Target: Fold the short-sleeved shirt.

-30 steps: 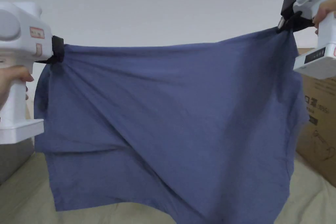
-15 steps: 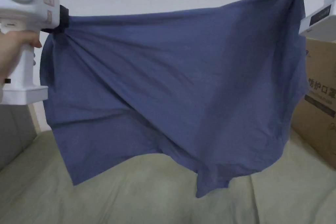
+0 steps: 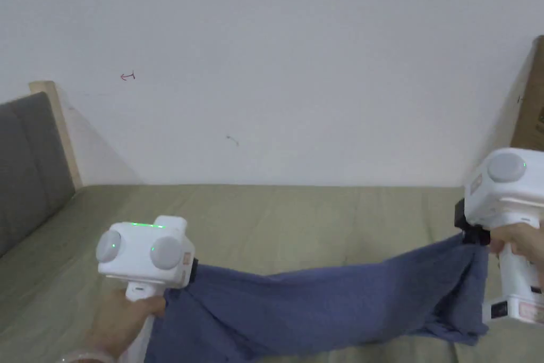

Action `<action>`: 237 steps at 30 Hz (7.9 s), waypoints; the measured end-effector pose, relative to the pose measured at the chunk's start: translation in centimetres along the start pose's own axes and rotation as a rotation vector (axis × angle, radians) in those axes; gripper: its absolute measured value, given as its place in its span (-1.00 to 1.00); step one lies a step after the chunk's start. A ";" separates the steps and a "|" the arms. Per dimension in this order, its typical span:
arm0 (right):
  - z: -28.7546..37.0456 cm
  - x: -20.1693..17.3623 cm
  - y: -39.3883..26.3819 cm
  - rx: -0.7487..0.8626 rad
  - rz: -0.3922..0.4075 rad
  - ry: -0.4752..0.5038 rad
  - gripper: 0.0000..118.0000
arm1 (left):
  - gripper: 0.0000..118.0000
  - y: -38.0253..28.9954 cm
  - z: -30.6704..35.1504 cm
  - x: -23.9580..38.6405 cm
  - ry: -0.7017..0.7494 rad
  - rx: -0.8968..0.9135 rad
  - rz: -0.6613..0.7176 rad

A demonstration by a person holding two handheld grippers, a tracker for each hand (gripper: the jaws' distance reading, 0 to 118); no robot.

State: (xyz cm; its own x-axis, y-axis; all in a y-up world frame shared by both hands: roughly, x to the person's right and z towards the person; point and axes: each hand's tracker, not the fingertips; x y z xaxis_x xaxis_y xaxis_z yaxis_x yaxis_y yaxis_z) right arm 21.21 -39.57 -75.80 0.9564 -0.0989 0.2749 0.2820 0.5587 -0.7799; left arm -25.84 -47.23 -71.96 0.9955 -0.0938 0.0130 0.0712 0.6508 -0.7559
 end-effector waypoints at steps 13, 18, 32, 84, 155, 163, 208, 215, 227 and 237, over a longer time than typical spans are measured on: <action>4.7 9.6 -20.6 -0.108 0.089 0.104 -0.96 | -0.99 -14.8 9.8 -3.2 -0.119 0.018 0.075; 10.7 12.5 -32.3 -0.141 0.077 0.082 -0.96 | -0.99 -24.0 17.1 -3.0 -0.120 -0.033 0.067; 16.4 16.3 -44.8 -0.226 0.064 0.130 -0.68 | -0.28 -37.7 25.4 -4.9 -0.143 -0.147 0.205; -2.6 6.6 -15.8 -0.070 0.135 0.123 0.61 | -0.96 -11.8 -0.6 -6.1 -0.137 -0.124 0.178; 24.7 1.3 9.3 0.300 0.070 0.161 -0.97 | -0.96 15.6 24.0 -6.3 -0.069 0.414 0.006; 1.9 1.4 1.5 -0.024 0.072 0.031 -0.97 | -0.96 4.6 4.9 -2.2 -0.080 0.063 0.005; 23.5 14.2 -47.0 0.060 0.106 0.090 0.32 | 0.67 -38.1 33.7 -7.8 -0.238 0.100 0.305; 28.3 12.4 -49.3 0.191 0.061 0.106 -1.00 | -1.00 -41.7 35.2 -7.3 -0.151 0.102 0.292; 24.9 13.9 -51.8 0.058 0.022 0.050 -1.00 | 0.41 -40.9 28.7 -9.9 -0.125 0.049 0.365; 22.0 15.3 -50.2 0.003 0.079 0.095 0.52 | -0.95 -41.3 23.5 -9.3 -0.151 -0.076 0.372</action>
State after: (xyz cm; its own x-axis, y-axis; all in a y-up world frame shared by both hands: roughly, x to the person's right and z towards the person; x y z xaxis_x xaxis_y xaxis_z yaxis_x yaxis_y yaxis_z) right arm 19.98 -51.03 -20.11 0.9786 -0.1320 0.1578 0.2052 0.5704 -0.7953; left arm -36.60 -55.52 -25.47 0.9510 0.2525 -0.1787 -0.2944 0.5618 -0.7731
